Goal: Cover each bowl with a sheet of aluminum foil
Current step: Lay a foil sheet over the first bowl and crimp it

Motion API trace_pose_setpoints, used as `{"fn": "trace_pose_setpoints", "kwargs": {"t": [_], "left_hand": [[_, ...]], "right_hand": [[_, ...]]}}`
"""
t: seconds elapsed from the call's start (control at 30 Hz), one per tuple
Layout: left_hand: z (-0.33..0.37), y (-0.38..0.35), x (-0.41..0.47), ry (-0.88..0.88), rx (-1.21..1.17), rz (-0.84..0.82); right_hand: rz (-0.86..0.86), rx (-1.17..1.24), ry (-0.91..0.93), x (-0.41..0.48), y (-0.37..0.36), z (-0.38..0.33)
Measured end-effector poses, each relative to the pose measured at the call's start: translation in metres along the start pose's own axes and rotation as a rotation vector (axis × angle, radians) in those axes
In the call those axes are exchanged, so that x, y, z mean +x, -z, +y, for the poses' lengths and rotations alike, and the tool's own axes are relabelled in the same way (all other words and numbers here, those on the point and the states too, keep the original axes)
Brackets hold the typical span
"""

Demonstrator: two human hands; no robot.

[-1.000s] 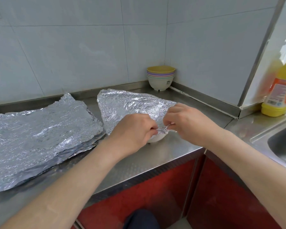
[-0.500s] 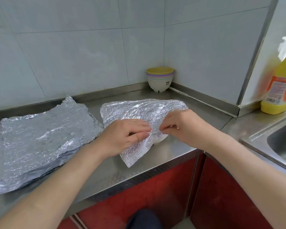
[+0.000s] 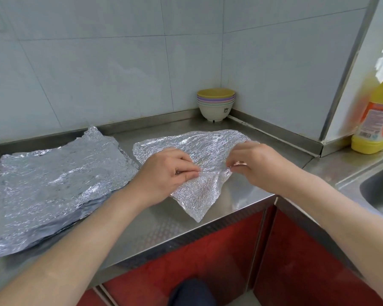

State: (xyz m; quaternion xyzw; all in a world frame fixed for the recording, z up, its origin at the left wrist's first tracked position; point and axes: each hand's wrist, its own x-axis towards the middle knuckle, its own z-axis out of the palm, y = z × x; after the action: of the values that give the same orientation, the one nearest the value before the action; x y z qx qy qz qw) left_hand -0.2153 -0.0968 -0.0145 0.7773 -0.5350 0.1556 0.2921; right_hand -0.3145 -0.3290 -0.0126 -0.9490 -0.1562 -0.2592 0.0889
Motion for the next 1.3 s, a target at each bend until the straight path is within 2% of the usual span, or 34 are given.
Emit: {"fn": "trace_pose_setpoints", "kwargs": {"t": [0.07, 0.17, 0.23, 0.33, 0.47, 0.6, 0.7, 0.87, 0.97, 1.17, 1.3], "left_hand": [[0.001, 0.001, 0.003, 0.007, -0.009, -0.011], [0.004, 0.002, 0.008, -0.007, -0.006, 0.002], [0.005, 0.002, 0.011, -0.002, -0.003, -0.001], [0.004, 0.001, 0.012, 0.028, -0.025, -0.022], [0.0, 0.002, 0.008, 0.073, -0.106, -0.035], [-0.003, 0.001, 0.007, -0.022, -0.005, -0.034], [0.0, -0.002, 0.007, -0.138, 0.155, -0.033], [0.002, -0.012, 0.004, -0.242, 0.293, 0.017], [0.012, -0.013, 0.002, -0.164, 0.224, -0.011], [0.035, 0.008, 0.014, 0.022, 0.044, -0.139], [0.031, 0.019, 0.03, 0.154, -0.122, -0.063]], "right_hand": [[-0.012, 0.103, -0.099, 0.0, 0.008, 0.0], [0.079, 0.299, -0.233, 0.006, 0.015, -0.013], [0.065, 0.327, -0.279, 0.011, 0.014, -0.024], [-0.046, 0.269, -0.247, 0.013, 0.005, -0.034], [-0.056, 0.226, -0.209, 0.013, 0.001, -0.038], [-0.047, 0.149, -0.166, 0.013, -0.005, -0.035], [-0.025, 0.028, -0.119, 0.012, -0.013, -0.034], [0.023, -0.207, 0.074, 0.011, -0.02, -0.028], [-0.012, -0.15, 0.094, 0.008, -0.01, -0.025], [-0.122, 0.15, -0.147, -0.003, 0.018, -0.008], [0.016, 0.322, -0.247, -0.003, 0.023, -0.013]]}}
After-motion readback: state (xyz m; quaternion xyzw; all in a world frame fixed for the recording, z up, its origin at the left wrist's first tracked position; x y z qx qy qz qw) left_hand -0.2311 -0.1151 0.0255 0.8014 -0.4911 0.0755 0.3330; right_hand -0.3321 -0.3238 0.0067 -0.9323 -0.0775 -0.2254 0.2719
